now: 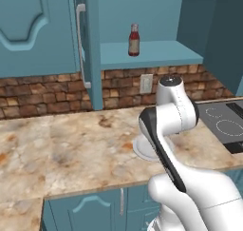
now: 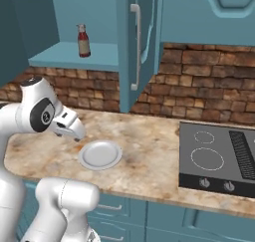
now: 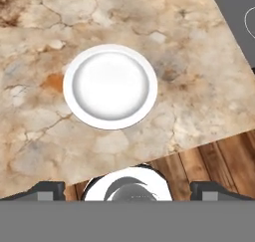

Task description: Move the hot dog bun to the plate on the dining table and place the condiment next to that plate. Then navigate to the fridge and take the sausage and place it on the plate as well.

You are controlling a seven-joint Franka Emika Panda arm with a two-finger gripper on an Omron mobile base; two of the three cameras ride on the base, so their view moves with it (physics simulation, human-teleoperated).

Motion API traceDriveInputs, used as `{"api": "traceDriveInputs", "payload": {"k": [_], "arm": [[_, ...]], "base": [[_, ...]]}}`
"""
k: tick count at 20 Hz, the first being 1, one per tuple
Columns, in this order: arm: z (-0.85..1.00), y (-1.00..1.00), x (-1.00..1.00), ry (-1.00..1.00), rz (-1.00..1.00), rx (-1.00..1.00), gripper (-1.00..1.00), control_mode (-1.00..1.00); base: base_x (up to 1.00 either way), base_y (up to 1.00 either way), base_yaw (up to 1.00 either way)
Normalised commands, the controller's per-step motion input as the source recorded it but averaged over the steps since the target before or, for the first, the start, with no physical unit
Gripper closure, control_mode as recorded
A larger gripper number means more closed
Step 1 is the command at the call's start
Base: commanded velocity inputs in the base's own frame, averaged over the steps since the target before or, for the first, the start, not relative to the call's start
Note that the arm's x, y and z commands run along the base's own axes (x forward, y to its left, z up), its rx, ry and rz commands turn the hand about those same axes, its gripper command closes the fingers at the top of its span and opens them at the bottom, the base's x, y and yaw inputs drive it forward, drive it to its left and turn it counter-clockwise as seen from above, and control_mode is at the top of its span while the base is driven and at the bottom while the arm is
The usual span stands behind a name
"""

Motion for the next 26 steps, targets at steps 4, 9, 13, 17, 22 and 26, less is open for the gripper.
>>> {"api": "traceDriveInputs", "payload": {"k": [4,9,13,17,22,26], "arm": [[0.02,0.02,0.42,0.17,-0.11,0.20,-1.00,-1.00],[0.42,-0.05,0.04,-0.04,0.11,0.28,-1.00,-1.00],[0.62,-0.01,0.00,-0.22,0.32,0.17,-1.00,-1.00],[0.73,0.22,0.00,-0.37,0.19,-0.12,-1.00,-1.00],[0.67,0.36,0.00,-0.26,0.06,-0.23,-1.00,-1.00],[0.66,0.06,0.36,-0.04,0.10,-0.09,-1.00,-1.00]], "base": [[0.00,0.00,0.00],[0.00,0.00,0.00],[0.00,0.00,0.00],[0.00,0.00,0.00],[0.00,0.00,0.00],[0.00,0.00,0.00]]}}
